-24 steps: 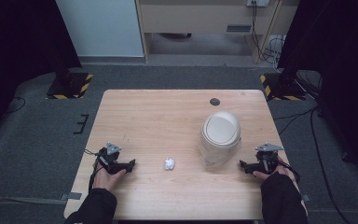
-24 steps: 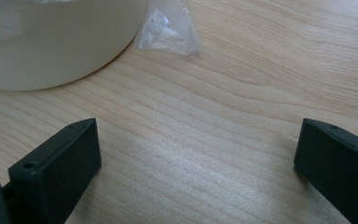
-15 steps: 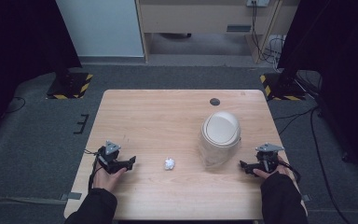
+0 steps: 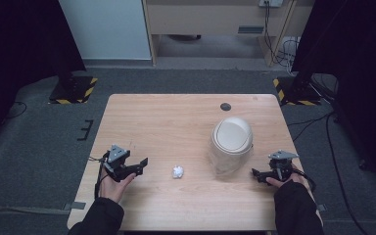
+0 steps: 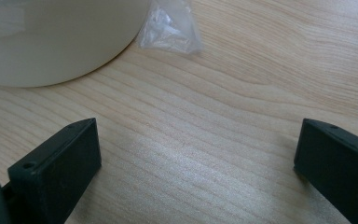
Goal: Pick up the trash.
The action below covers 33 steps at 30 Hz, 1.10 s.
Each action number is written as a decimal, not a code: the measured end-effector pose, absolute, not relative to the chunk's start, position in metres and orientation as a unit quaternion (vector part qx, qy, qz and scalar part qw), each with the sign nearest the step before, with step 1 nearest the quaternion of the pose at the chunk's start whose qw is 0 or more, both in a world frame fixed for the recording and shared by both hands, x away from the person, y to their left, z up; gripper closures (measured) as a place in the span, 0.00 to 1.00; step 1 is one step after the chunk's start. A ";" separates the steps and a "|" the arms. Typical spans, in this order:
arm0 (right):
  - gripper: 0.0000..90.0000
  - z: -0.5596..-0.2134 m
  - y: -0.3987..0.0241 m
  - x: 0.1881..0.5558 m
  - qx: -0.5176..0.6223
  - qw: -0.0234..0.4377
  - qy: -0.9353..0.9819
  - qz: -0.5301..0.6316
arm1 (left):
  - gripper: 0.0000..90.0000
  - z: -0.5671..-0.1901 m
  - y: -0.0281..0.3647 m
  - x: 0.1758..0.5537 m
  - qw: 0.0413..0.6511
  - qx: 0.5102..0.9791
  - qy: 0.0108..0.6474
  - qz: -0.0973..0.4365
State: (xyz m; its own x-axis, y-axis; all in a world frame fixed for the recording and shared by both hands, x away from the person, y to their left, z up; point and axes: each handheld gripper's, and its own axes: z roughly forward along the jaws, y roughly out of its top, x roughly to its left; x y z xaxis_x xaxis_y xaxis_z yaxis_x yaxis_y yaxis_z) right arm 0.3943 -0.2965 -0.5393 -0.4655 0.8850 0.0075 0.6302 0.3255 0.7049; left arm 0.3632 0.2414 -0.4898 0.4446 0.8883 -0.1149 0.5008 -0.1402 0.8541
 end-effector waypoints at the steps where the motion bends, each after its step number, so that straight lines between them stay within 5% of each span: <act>1: 0.01 -0.539 -0.296 0.394 0.480 0.194 0.790 0.328 | 0.20 -0.488 0.240 0.363 0.450 0.722 0.477 0.218; 33: 0.01 -0.539 -0.296 0.394 0.479 0.194 0.791 0.328 | 0.19 -0.438 0.171 0.372 0.523 0.719 0.403 0.218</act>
